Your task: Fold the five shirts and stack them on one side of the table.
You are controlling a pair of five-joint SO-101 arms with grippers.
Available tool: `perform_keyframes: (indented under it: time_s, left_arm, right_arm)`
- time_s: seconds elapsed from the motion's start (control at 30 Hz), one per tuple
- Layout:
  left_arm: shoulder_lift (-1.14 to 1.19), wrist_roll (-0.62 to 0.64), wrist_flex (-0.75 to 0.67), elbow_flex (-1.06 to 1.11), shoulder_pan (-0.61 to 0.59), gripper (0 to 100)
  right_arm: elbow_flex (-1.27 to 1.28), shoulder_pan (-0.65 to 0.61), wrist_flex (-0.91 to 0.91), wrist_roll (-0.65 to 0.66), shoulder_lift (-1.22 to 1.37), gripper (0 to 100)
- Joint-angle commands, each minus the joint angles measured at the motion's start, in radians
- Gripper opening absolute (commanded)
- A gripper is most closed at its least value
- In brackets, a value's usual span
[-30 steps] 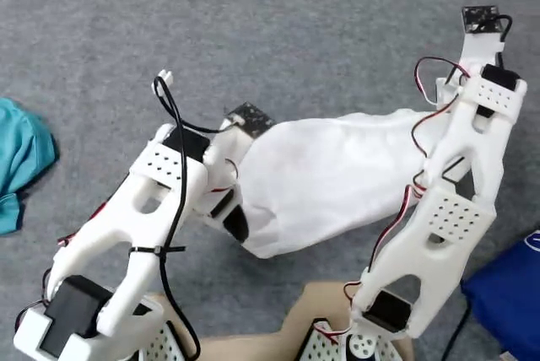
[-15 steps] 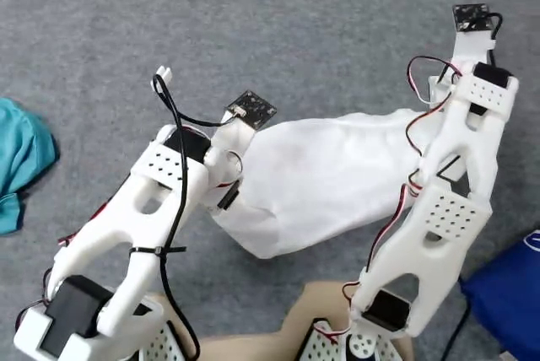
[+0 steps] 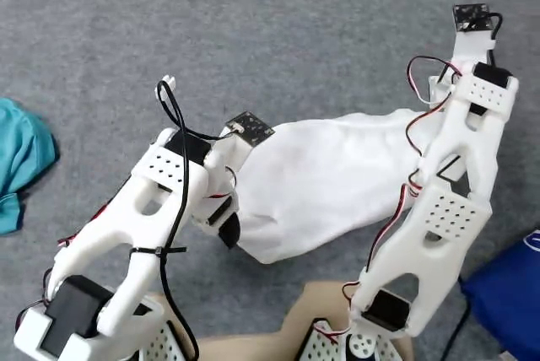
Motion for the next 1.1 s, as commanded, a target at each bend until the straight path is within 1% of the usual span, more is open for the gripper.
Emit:
perform_keyframes:
  time_s: [0.0, 0.2, 0.27, 0.43, 0.47, 0.6, 0.67, 0.97, 1.07]
  left_arm:
    - [-0.002, -0.011, -0.060, 0.025, 0.003, 30]
    - [-0.002, -0.011, -0.278, 0.157, 0.003, 30]
    - [-0.002, -0.011, -0.315, 0.178, 0.003, 30]
    - [-0.004, -0.011, -0.315, 0.178, 0.003, 29]
    - [-0.004, -0.011, -0.315, 0.175, 0.003, 26]
    - [-0.004, -0.011, -0.313, 0.163, 0.003, 11]
    - [-0.004, -0.011, -0.315, 0.157, 0.006, 5]
    - [-0.004, -0.009, -0.313, 0.141, 0.003, 3]
    - [-0.004, 0.032, -0.311, 0.107, 0.003, 2]
  right_arm:
    - [0.001, -0.018, -0.018, -0.008, -0.005, 0.5]
    - [0.001, -0.018, -0.018, -0.008, -0.005, 0.5]
    - [0.001, -0.018, -0.018, -0.008, -0.005, 0.5]
    - [-0.001, -0.018, -0.018, -0.008, -0.005, 0.5]
    - [-0.001, -0.018, -0.018, -0.008, -0.005, 0.5]
    - [-0.002, -0.018, -0.018, -0.009, -0.005, 0.5]
    - [-0.002, -0.018, -0.018, -0.009, -0.005, 0.5]
    - [-0.002, -0.018, -0.018, -0.011, -0.005, 0.5]
    - [-0.002, -0.018, -0.018, -0.012, -0.005, 0.5]
